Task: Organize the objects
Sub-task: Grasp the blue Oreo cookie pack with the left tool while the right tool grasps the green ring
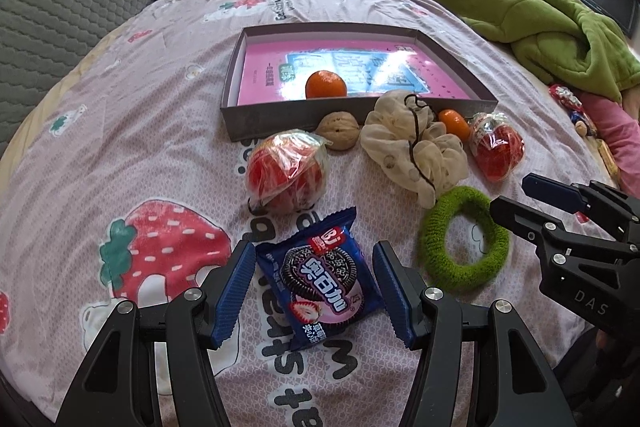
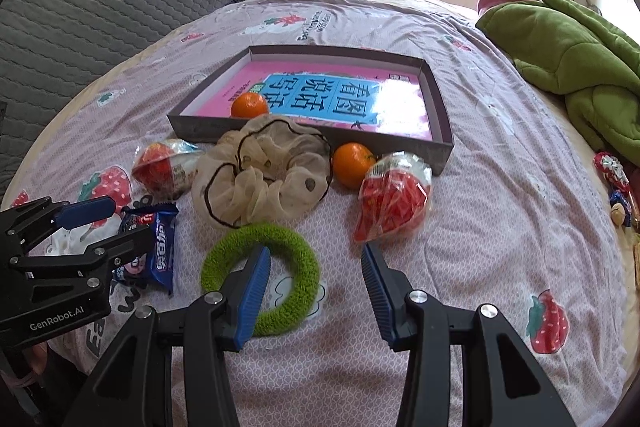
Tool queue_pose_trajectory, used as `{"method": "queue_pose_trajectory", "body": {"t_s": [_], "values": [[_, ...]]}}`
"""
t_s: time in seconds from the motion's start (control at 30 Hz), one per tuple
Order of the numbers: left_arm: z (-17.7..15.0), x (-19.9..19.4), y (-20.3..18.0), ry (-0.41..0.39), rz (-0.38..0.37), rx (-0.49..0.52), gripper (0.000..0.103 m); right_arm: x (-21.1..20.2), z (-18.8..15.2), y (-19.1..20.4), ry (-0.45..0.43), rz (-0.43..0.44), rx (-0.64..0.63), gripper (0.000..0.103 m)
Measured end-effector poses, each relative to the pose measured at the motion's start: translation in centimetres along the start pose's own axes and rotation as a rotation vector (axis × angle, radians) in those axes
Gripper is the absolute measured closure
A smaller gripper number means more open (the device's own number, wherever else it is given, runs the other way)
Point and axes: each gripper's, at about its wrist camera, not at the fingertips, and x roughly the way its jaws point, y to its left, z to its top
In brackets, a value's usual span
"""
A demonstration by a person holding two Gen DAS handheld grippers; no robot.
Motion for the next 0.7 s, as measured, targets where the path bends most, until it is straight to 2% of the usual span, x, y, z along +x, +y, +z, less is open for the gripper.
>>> {"method": "queue_pose_trajectory", "body": {"t_s": [0.5,0.6,0.7], "values": [[-0.3,1.5,0.3,0.038,0.009,-0.038,0.040,1.9,-1.1,0.3,0.052,-0.001,0.005,0.056],[-0.5,1.7,0.3,0.047,0.028,-0.044,0.032,2.2,-1.2,0.5,0.059,-0.005,-0.003,0.056],[-0.7,2.2,0.5,0.059,0.029,-0.054,0.029,2.5,-1.4,0.8,0.067,-0.009,-0.013,0.056]]}}
